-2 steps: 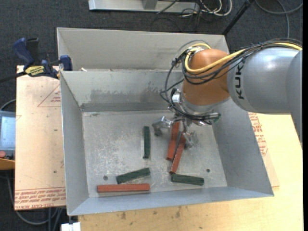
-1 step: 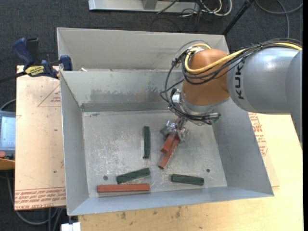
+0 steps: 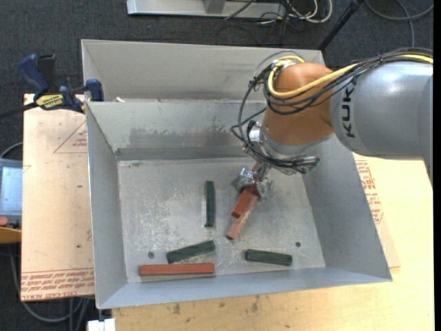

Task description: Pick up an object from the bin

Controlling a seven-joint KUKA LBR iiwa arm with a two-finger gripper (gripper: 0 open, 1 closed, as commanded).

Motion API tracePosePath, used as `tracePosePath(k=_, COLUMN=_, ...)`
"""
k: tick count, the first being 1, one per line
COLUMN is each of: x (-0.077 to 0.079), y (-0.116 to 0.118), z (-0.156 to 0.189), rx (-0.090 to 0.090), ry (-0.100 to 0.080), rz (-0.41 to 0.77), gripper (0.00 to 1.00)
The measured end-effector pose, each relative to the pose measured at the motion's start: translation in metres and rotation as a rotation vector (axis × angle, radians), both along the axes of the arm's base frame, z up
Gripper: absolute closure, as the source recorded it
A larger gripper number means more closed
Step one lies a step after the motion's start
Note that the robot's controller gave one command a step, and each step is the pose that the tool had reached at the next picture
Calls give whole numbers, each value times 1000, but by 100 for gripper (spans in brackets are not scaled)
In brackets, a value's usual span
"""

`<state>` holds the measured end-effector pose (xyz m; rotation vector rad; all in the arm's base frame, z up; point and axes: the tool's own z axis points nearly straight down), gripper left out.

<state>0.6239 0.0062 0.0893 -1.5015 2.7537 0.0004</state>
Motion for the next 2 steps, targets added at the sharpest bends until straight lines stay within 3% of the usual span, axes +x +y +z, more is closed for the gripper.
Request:
tracePosePath(k=1, x=1, y=1, z=20, rx=0, ry=0, rz=-2, gripper=100)
tracePosePath(k=2, x=4, y=2, z=94, rx=-1, ry=-7, rz=-6, gripper=100)
